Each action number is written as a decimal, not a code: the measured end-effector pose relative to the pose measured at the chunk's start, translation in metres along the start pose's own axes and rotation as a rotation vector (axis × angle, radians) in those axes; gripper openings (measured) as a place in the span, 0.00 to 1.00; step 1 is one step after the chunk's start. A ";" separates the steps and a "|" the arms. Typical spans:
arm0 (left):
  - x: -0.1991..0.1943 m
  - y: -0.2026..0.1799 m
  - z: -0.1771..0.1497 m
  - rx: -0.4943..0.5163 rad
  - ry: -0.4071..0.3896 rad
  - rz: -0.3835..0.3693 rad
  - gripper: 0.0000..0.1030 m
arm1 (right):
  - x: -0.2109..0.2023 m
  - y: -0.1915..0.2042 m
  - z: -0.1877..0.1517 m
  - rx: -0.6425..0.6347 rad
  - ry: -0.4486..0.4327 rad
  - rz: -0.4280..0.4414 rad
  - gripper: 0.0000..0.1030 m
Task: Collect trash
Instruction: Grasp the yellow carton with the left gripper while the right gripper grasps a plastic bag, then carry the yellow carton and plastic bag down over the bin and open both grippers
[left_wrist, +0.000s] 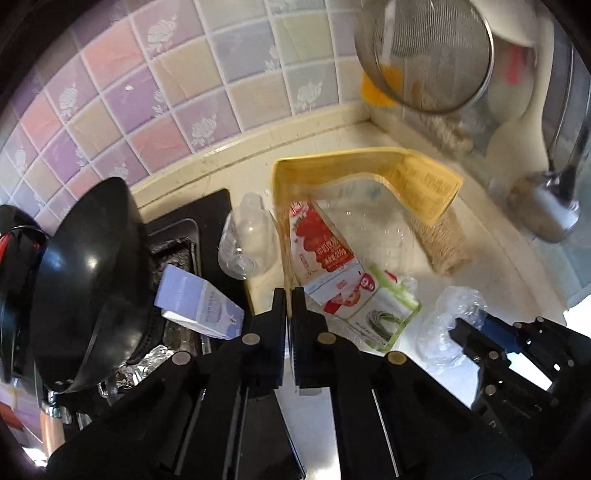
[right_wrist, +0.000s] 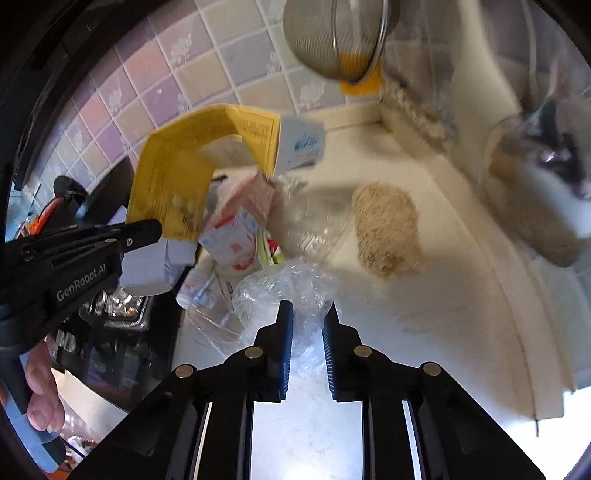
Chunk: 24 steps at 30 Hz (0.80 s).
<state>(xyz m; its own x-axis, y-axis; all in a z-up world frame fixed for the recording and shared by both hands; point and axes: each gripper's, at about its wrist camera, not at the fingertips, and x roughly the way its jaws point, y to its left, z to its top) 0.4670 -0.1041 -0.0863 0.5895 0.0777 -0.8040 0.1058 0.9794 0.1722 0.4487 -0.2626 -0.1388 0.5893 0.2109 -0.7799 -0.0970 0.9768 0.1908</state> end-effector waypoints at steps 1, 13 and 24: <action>-0.006 0.002 0.000 -0.005 -0.009 -0.004 0.01 | -0.008 0.000 0.001 0.004 -0.012 -0.003 0.14; -0.108 0.028 -0.029 -0.022 -0.125 -0.106 0.01 | -0.116 0.038 -0.017 0.002 -0.154 -0.021 0.13; -0.212 0.063 -0.109 -0.019 -0.189 -0.188 0.01 | -0.214 0.099 -0.081 -0.004 -0.210 -0.054 0.12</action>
<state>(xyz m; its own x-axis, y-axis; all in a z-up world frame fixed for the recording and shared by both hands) 0.2614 -0.0387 0.0326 0.7003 -0.1409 -0.6998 0.2140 0.9767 0.0175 0.2486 -0.2082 -0.0013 0.7477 0.1466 -0.6476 -0.0638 0.9867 0.1498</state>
